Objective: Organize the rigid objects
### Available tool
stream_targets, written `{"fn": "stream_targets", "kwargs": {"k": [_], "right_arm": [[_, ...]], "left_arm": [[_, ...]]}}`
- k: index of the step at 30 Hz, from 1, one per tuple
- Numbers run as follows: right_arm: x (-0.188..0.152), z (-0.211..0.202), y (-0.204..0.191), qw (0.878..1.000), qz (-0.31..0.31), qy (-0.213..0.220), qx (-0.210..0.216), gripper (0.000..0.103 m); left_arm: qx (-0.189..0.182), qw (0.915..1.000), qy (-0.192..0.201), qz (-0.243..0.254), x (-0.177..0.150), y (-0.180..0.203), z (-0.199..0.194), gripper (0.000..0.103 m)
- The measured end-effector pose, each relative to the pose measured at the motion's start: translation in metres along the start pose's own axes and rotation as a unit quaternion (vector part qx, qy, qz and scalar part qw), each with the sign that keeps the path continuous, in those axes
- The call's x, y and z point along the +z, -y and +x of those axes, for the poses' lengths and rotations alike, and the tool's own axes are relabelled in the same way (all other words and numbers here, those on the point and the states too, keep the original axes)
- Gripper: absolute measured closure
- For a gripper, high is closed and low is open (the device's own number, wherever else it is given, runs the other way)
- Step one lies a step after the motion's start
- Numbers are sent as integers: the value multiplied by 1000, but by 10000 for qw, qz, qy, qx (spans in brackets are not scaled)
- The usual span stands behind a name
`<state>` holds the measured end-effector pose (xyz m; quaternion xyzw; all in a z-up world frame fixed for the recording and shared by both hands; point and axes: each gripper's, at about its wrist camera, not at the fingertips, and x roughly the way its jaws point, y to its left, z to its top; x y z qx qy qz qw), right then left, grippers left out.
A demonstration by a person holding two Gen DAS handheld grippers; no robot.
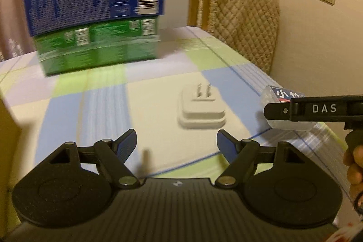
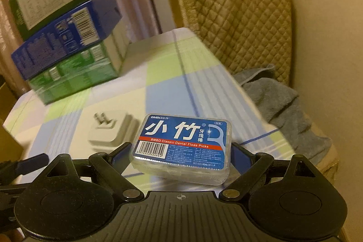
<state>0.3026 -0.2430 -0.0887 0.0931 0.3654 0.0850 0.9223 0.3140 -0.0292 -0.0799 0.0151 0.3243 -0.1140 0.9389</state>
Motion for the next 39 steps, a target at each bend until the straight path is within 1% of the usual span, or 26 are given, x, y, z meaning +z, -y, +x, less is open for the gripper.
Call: {"fn": "stream_targets", "kwargs": {"k": [4,5,9,12,14,17,18,19,22,26,29,34,37,39], "right_arm": [[3,-1,8,9999,155,31,-54,16],[3,-2,11,9998,191,49,-80,16],[6,-6,20,9990,413,116,-134,16],[5,-3,23,9987,483,46,-121,16],[4,-1,23,9987,496,7,-113,16],[3,0,21,9988,475,-1,-88,16],[2,0,20,9989,457,-2,-79,16],[2,0,18,9991,428,-4,-78,16],[0,2,17,9992,393,-37,-69,16],[-1,3,15,9992,391,-68,-27,16],[-2,1,11,9993,358,-68,64,16],[-10,-15,-1,9992,279,-112,246,16],[-18,-34,-14,9986,197,-138,470,16],[-27,-48,-25,9979,70,-180,614,16]], "left_arm": [[-63,9996,-10,289,8,19,23,29],[-119,9996,-16,274,10,21,28,29],[-139,9997,-88,188,14,27,47,29],[-48,9997,-156,176,16,29,58,29],[-25,9998,-158,82,17,27,62,30],[21,9999,-135,72,19,25,66,34],[19,9999,-129,105,20,26,67,40],[23,9999,-129,112,21,26,67,42],[-72,9998,-192,43,21,22,63,43],[-5,9993,-358,-49,10,14,42,43],[74,9987,-485,-130,-6,9,14,43],[278,9969,-635,-368,-46,1,-48,43],[376,9959,-682,-454,-73,1,-89,43],[350,9962,-707,-356,-86,2,-109,43]]}}
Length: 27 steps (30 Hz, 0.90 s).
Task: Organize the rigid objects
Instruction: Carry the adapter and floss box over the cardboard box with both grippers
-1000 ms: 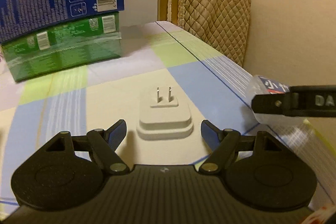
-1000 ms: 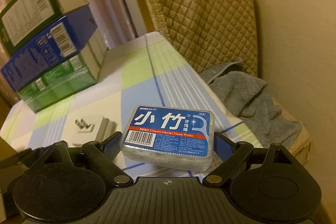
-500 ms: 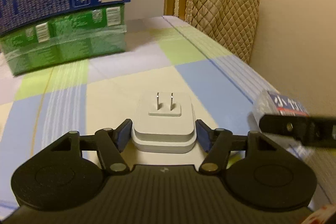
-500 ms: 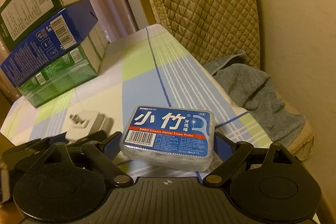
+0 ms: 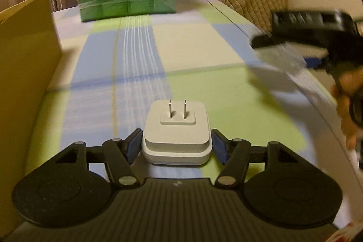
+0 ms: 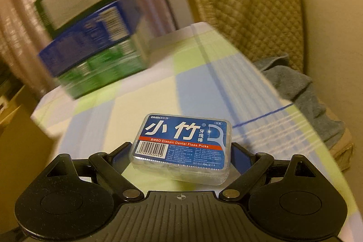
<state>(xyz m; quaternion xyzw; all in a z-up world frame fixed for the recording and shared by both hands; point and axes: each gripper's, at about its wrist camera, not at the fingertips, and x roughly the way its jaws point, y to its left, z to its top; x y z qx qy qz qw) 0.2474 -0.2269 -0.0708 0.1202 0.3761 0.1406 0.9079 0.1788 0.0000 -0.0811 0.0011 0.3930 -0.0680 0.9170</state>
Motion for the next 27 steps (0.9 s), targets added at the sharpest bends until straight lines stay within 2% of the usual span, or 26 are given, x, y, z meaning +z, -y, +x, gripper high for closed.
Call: {"fn": "stream_targets", "kwargs": {"k": [3,5,11,27], "right_arm": [[-21,-22,-16,9997,-139,-121,160,16],[-37,-39,-23,9988,-325,-260,249,16],[-74,-62,-26,9963,-610,-611,-9,16],[-76,-52,-31,9962,-554,-668,119,16]], "left_arm": [[92,9997,59,229,-18,-3,-21,43],[21,9996,13,295,-23,-5,-24,43],[-25,9994,154,318,-24,-10,-25,42],[-19,9999,127,48,-26,-13,-16,43]]}}
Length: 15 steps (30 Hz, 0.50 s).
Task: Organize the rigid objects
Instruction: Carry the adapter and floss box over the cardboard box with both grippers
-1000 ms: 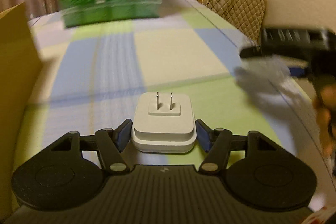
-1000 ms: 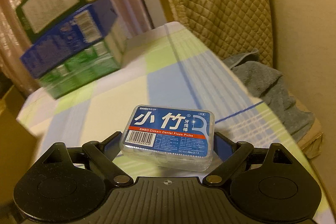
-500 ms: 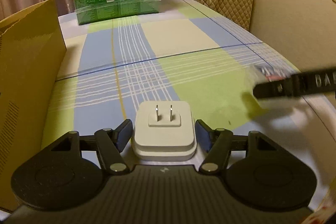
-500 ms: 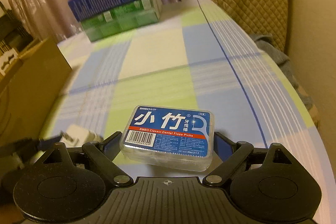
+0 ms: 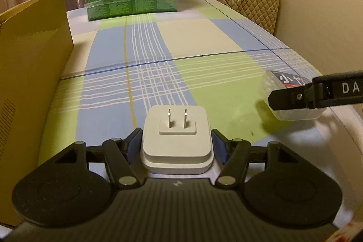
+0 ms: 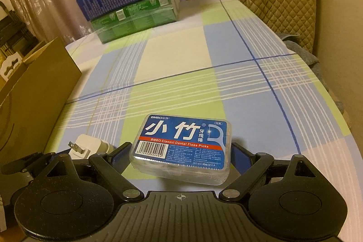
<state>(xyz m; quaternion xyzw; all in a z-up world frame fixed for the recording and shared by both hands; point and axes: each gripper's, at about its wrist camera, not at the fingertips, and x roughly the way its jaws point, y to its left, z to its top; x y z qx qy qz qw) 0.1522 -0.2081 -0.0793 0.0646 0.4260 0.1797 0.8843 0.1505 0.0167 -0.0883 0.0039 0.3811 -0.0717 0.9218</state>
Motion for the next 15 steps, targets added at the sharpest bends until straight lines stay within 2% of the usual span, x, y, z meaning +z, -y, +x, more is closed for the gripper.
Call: {"fn": "stream_targets", "kwargs": {"k": [5,8,15], "right_arm": [[2,-2,4,9997,202,-40,119,16],[4,-11,0,9999,135,50,46,16],[-6,-53,-10,9997,113,215,-1,16]], "left_arm": [[63,9999,-67,-75,3,-1,-8,43],[70,9999,-11,-152,10,-2,-17,43],[56,9992,108,-383,19,-2,-65,43]]}}
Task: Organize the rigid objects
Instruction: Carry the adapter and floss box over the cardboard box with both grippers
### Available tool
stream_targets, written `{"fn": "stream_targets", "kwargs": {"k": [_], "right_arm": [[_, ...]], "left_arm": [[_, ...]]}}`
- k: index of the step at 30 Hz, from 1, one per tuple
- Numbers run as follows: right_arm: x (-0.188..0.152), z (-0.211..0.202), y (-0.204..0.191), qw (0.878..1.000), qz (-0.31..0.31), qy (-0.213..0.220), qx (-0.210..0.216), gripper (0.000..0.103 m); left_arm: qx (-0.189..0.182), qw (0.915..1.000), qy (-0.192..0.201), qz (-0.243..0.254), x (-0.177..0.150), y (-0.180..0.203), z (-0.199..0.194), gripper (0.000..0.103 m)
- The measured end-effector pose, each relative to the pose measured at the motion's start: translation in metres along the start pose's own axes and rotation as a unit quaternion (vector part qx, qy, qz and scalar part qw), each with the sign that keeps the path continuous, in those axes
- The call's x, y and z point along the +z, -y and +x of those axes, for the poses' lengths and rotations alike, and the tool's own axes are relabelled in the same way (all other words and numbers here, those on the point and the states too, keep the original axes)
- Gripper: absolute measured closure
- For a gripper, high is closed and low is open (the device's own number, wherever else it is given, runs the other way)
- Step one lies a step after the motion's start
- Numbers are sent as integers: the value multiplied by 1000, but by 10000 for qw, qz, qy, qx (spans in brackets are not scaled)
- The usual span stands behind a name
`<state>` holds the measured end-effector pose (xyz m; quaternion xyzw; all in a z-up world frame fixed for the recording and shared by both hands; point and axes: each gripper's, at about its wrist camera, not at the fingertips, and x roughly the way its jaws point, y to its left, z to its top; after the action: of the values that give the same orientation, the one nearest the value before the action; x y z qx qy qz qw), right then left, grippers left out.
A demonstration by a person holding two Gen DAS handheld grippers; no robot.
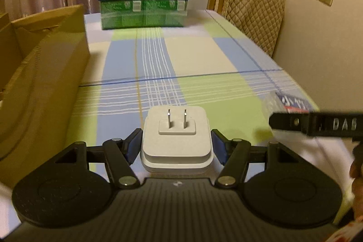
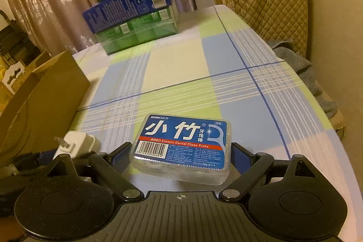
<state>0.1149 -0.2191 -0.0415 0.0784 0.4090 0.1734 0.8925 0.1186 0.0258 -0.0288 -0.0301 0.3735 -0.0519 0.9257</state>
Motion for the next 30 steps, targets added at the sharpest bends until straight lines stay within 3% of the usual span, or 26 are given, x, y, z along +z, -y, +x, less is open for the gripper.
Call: {"fn": "stream_targets", "kwargs": {"k": [16,30], "right_arm": [[-28,-110,-63,9981,-392,422,214,16],[-35,-129,-97,9963,-698,388,316,16]], "left_arm": [[-125,9990,431,-42,0,4,-126,43],[-31,9977,674,113,3,-13,-178,43]]}}
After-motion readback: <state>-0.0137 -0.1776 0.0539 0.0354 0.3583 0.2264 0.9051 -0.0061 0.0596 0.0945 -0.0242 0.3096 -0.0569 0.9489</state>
